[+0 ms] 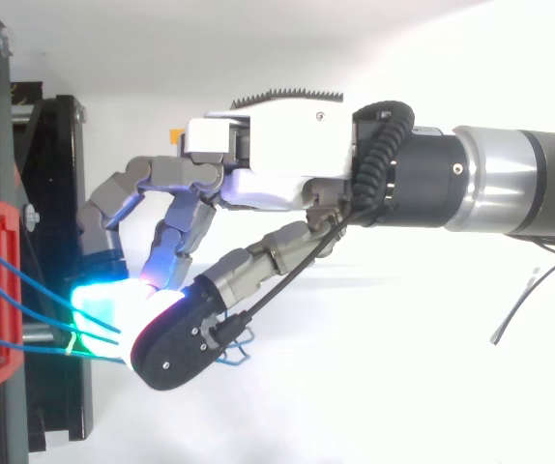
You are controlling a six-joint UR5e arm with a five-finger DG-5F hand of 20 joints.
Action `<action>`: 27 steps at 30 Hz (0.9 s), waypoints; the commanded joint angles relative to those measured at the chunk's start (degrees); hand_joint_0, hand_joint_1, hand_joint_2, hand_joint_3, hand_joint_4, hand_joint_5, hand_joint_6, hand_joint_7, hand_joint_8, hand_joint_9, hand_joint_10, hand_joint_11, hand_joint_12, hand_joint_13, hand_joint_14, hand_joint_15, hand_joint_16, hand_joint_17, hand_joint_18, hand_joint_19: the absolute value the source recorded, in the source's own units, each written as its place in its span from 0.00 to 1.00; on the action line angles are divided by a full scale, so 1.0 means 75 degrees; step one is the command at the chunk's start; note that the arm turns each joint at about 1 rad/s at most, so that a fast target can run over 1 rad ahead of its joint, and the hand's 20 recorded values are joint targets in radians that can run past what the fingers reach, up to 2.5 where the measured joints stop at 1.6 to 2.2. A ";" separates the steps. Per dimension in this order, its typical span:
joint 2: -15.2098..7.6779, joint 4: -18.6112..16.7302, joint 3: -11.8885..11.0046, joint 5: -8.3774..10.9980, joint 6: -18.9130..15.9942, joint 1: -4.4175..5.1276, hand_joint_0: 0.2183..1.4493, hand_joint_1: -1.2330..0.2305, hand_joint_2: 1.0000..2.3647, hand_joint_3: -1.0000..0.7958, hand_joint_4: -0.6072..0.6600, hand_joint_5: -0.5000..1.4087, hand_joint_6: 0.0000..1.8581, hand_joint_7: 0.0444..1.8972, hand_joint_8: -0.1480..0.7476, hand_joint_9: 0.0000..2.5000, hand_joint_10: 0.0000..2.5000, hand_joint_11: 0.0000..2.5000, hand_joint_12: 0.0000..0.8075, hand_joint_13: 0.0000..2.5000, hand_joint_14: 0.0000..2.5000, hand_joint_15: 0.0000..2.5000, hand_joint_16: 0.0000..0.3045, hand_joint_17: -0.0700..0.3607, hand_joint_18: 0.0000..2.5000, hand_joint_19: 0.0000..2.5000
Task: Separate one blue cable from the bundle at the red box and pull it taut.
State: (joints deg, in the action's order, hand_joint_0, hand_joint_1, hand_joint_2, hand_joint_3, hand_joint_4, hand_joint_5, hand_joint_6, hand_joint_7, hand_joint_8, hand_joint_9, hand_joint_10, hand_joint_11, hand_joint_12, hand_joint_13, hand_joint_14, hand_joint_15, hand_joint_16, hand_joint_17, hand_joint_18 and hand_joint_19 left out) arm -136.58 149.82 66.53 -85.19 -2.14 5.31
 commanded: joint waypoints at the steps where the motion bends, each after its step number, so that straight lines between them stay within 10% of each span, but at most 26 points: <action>1: -0.0001 -0.0008 0.0000 0.0015 0.0004 0.0007 0.36 0.25 0.01 0.42 0.50 0.20 0.46 0.54 0.53 0.46 0.01 0.32 0.47 0.45 0.01 0.28 0.18 0.45 0.33 0.29; 10: -0.0001 0.0004 0.0000 0.0027 0.0004 0.0030 0.53 0.16 0.00 0.28 0.46 0.17 0.50 0.53 0.51 0.45 0.01 0.34 0.46 0.44 0.01 0.28 0.18 0.44 0.31 0.30; 27: -0.0001 0.0016 0.0000 0.0015 0.0004 0.0030 0.34 0.19 0.00 0.28 0.54 0.21 0.49 0.57 0.53 0.49 0.01 0.35 0.46 0.46 0.01 0.28 0.17 0.44 0.35 0.29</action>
State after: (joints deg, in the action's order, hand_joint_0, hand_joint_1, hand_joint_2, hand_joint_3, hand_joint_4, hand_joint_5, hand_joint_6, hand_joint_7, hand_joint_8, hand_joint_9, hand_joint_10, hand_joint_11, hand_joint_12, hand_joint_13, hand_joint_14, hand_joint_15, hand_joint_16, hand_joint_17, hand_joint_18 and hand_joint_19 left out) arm -136.58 149.87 66.53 -85.07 -2.14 5.60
